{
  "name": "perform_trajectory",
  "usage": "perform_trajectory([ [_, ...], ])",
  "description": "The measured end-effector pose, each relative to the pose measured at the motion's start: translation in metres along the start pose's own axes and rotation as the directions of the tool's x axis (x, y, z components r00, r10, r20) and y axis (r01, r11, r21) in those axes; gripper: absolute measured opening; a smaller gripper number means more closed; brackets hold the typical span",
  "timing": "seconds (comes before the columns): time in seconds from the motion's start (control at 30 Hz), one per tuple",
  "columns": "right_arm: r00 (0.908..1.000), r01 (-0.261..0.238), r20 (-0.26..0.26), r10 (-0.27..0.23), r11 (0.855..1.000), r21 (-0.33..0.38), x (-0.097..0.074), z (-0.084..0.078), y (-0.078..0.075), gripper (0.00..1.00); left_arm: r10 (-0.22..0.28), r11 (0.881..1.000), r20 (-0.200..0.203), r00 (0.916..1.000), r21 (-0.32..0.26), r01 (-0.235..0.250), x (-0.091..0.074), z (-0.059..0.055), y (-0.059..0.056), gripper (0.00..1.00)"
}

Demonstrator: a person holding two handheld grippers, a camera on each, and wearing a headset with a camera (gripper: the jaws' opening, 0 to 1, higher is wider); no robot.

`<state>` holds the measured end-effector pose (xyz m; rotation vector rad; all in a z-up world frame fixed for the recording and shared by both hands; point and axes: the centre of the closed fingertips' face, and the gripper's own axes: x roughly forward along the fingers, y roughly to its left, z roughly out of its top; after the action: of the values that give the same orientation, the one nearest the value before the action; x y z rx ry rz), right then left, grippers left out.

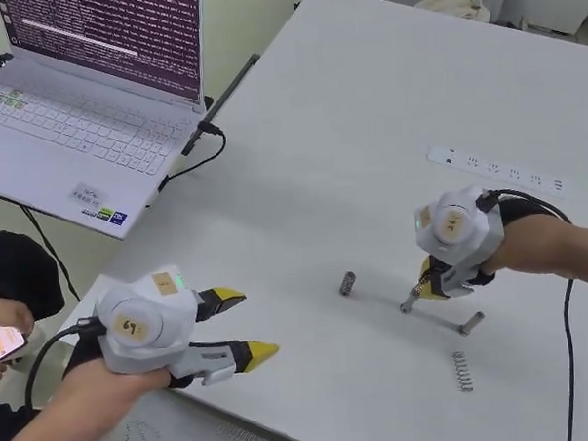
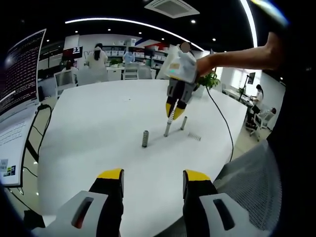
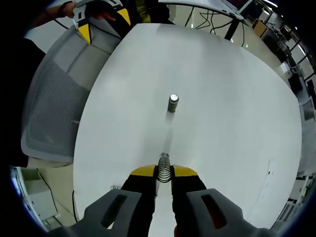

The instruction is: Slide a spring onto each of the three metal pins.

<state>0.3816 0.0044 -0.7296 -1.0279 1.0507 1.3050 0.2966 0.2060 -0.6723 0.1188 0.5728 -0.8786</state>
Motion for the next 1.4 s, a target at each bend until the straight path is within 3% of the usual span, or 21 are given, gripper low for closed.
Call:
perform_trajectory([
  [0.63,0.9992,-0.013,-0.037,0.012,1.0,-0.02,0.017,-0.002,-0.003,0.09,-0.002,1.0,0.021,0.9998,0.005,0.002,0.004,0.011,0.0,0.46],
  [1.4,0.9978,-0.037,-0.056,0.036,0.999,-0.011,0.041,-0.006,-0.002,0.09,0.009,1.0,0.028,0.9996,0.001,-0.009,0.001,0.017,0.0,0.49],
])
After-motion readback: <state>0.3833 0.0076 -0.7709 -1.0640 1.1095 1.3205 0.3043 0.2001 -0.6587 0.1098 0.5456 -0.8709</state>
